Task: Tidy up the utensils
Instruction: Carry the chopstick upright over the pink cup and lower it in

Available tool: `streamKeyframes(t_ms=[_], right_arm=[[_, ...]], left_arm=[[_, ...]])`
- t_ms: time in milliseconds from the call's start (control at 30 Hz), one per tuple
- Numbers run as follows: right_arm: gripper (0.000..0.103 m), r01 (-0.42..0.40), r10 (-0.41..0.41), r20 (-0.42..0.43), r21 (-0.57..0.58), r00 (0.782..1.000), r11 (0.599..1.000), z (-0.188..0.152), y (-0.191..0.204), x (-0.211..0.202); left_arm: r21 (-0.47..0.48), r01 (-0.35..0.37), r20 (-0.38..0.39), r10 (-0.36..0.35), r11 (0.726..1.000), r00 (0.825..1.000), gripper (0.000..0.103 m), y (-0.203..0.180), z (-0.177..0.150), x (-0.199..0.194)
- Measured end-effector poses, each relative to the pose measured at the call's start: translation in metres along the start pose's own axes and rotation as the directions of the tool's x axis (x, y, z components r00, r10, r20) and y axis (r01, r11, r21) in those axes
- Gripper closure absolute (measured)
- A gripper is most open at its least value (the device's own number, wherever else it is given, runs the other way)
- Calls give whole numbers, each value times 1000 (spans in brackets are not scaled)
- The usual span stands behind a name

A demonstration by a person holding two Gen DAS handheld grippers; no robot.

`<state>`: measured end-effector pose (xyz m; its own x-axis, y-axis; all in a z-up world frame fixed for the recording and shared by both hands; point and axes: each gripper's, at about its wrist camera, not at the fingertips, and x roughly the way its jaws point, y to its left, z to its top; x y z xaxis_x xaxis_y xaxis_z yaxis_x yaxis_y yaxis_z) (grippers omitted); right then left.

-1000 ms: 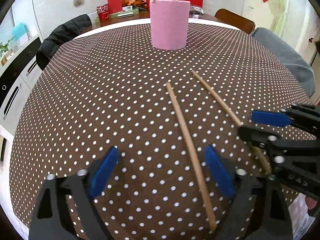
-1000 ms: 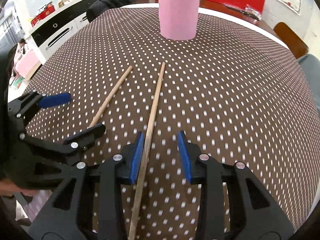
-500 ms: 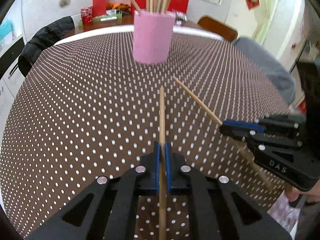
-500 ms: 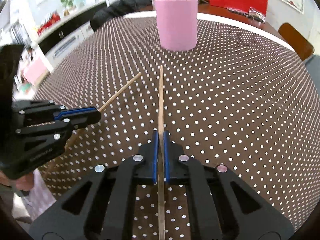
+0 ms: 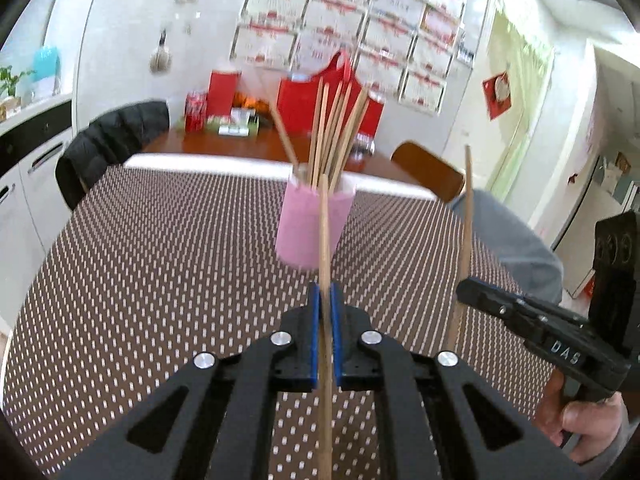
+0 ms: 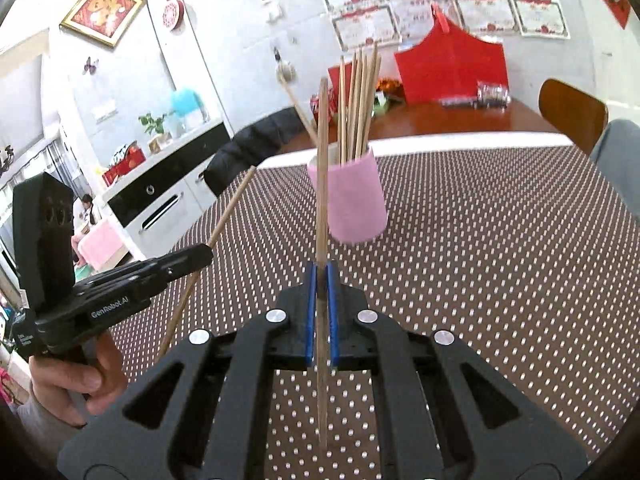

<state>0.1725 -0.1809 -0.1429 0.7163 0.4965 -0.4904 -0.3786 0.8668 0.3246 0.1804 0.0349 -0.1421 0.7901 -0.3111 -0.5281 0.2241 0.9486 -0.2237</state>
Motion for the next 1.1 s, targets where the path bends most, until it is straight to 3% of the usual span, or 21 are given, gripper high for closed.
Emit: streamKeyframes(t_ms=[233, 467, 567, 833, 1100], right_arm=[[98, -7, 8, 53, -19, 999, 1000, 24, 5, 0], [98, -6, 11, 100, -51, 995, 999, 49, 9, -2], [98, -1, 9, 127, -66, 992, 998, 63, 8, -3], [98, 14, 12, 222, -113, 975, 994, 124, 13, 0], [97, 48, -3, 289, -149, 957, 988, 182, 16, 21]], left_arm=[[8, 29, 149, -30, 1000, 988, 97, -2, 34, -11], [21, 65, 273, -68, 998, 959, 97, -4, 65, -13], [28, 89, 334, -93, 996, 938, 97, -4, 80, -12], [66, 133, 409, -148, 989, 901, 97, -7, 134, 6], [58, 207, 441, -212, 976, 872, 97, -6, 176, 50]])
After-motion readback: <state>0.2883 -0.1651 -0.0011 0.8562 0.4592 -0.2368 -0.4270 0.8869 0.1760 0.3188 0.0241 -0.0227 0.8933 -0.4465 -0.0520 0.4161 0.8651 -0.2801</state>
